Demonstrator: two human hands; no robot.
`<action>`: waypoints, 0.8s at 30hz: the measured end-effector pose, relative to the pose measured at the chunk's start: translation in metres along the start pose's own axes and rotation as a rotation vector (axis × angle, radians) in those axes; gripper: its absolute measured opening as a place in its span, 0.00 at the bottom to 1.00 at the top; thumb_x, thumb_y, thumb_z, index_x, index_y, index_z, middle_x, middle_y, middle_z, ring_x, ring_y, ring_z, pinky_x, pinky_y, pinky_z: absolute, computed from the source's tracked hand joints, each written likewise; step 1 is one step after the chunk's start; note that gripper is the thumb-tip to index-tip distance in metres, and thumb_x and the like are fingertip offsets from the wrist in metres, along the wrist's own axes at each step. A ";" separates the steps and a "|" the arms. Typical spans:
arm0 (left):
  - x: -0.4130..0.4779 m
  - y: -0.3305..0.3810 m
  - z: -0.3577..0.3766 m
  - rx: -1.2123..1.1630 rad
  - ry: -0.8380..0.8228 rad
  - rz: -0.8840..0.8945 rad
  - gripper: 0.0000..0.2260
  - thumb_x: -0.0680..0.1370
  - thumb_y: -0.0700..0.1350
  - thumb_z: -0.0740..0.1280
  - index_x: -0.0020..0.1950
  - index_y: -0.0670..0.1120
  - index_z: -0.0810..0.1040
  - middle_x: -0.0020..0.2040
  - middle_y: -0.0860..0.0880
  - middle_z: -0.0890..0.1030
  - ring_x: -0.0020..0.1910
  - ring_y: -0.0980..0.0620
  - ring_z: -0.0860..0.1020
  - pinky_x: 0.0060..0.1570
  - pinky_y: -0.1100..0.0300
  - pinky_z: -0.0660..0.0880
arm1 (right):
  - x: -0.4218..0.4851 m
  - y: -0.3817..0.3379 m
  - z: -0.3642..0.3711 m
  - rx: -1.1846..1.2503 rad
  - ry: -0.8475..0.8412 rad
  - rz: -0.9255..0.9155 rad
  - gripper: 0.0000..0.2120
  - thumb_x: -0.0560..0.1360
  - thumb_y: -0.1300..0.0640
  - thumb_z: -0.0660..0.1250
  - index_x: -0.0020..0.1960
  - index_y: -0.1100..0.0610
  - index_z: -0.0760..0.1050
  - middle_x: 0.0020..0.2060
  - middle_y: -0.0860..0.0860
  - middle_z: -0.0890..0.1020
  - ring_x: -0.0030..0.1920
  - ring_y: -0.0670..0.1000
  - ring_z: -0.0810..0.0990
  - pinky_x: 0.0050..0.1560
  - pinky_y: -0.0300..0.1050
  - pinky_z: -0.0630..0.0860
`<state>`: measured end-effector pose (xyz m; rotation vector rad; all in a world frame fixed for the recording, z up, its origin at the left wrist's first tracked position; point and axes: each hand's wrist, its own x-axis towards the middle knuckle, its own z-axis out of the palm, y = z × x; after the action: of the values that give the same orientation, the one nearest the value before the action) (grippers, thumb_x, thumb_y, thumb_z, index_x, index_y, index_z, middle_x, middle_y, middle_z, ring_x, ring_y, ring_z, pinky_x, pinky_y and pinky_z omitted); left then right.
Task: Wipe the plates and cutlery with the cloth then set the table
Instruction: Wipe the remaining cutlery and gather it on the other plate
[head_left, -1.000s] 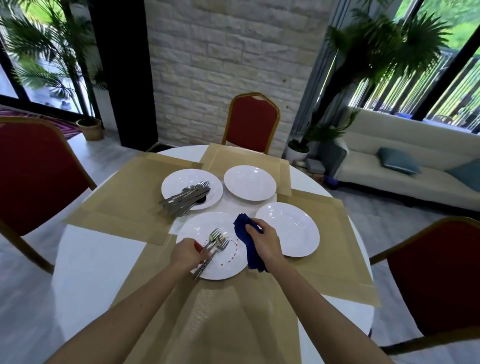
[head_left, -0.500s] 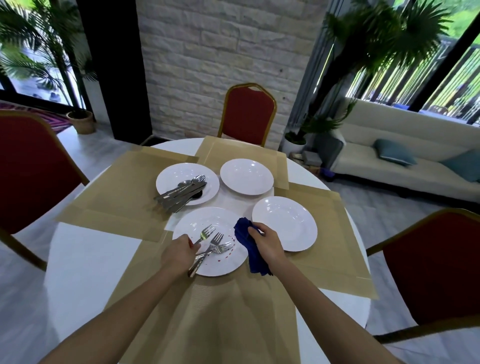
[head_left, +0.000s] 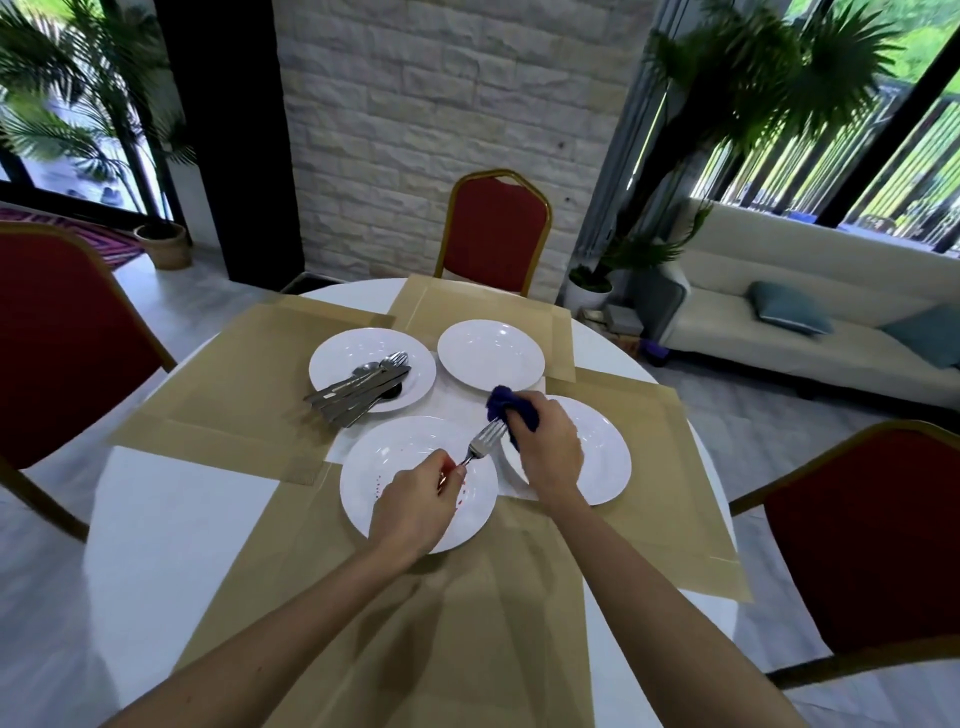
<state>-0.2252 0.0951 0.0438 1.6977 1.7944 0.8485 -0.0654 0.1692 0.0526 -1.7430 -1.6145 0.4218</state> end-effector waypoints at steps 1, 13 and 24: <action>-0.001 0.002 0.000 -0.028 -0.012 0.002 0.10 0.80 0.54 0.58 0.43 0.51 0.72 0.31 0.54 0.77 0.34 0.52 0.75 0.32 0.57 0.67 | 0.003 0.002 -0.005 0.080 0.022 0.084 0.09 0.77 0.47 0.62 0.56 0.44 0.76 0.45 0.46 0.80 0.47 0.51 0.79 0.42 0.47 0.75; 0.009 0.005 -0.005 -0.200 -0.268 -0.070 0.09 0.81 0.47 0.59 0.44 0.47 0.75 0.37 0.51 0.82 0.34 0.55 0.76 0.36 0.64 0.71 | -0.005 0.000 -0.032 1.195 -0.376 0.825 0.26 0.78 0.33 0.51 0.55 0.52 0.77 0.28 0.50 0.78 0.21 0.46 0.73 0.21 0.35 0.67; 0.022 0.007 -0.023 -1.030 -0.314 -0.458 0.06 0.80 0.39 0.62 0.57 0.45 0.74 0.49 0.44 0.82 0.41 0.45 0.83 0.41 0.52 0.82 | -0.033 0.025 -0.011 1.017 -0.407 0.824 0.10 0.75 0.52 0.63 0.46 0.59 0.76 0.31 0.53 0.79 0.30 0.51 0.76 0.33 0.43 0.71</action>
<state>-0.2389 0.1154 0.0653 0.6682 1.1121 0.9717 -0.0452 0.1356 0.0363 -1.4143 -0.5466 1.7156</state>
